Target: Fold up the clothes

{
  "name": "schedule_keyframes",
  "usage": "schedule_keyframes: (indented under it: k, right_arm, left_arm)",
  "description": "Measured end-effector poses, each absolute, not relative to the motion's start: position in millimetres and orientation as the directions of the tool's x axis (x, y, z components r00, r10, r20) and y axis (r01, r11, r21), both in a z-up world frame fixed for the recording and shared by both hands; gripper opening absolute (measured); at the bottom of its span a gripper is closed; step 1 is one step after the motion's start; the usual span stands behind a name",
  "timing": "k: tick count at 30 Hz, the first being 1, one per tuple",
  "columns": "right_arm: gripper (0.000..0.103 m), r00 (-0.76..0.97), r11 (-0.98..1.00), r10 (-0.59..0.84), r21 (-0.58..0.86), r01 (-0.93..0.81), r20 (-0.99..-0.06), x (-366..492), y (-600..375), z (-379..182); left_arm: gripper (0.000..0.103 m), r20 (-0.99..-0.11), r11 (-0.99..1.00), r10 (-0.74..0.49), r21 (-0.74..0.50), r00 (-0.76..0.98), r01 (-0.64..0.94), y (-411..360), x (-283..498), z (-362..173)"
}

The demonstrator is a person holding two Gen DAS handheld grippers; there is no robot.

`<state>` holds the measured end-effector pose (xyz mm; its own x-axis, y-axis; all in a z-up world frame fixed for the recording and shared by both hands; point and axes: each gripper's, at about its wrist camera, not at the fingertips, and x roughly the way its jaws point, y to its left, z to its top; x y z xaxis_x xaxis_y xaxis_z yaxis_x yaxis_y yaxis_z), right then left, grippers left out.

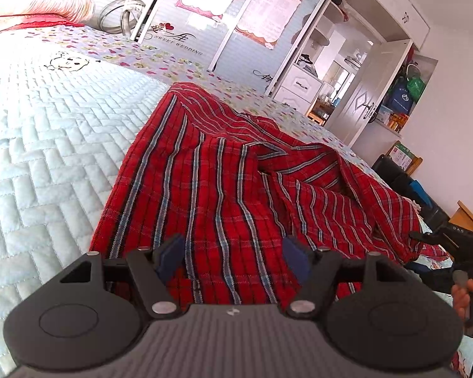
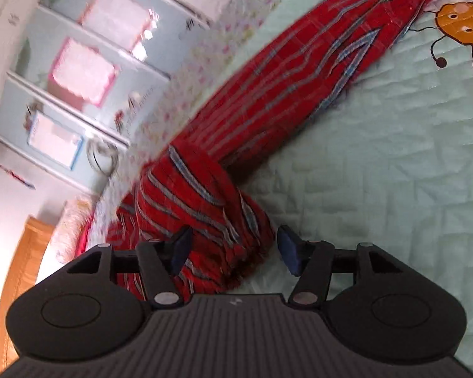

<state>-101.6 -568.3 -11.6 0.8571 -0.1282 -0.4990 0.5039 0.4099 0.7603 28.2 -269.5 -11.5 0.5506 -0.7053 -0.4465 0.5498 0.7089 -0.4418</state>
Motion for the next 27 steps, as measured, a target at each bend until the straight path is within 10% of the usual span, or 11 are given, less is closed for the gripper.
schedule_keyframes:
  k: [3, 9, 22, 27]
  right_arm:
    - [0.011, 0.861, 0.38, -0.134, 0.777, 0.502, -0.491, -100.9, -571.2, -5.7]
    - [0.01, 0.889, 0.448, -0.117, 0.776, 0.444, -0.442, -87.9, -593.3, 79.6]
    - [0.01, 0.751, 0.722, -0.101, 0.472, 0.506, -0.652, 13.2, -637.4, 241.7]
    - [0.01, 0.748, 0.706, -0.04, 0.511, 0.49, -0.662, 39.2, -634.8, 248.5]
  left_arm:
    - [0.071, -0.446, 0.708, -0.706, -0.442, 0.55, 0.55, -269.5, 28.4, -11.8]
    - [0.072, -0.45, 0.703, -0.711, -0.456, 0.54, 0.545, -268.6, 30.2, -10.7]
    - [0.071, -0.511, 0.629, -0.778, -0.638, 0.367, 0.445, -215.9, 8.2, 37.9]
    - [0.071, -0.532, 0.665, -0.73, -0.411, 0.428, 0.624, -244.2, -16.6, 75.6]
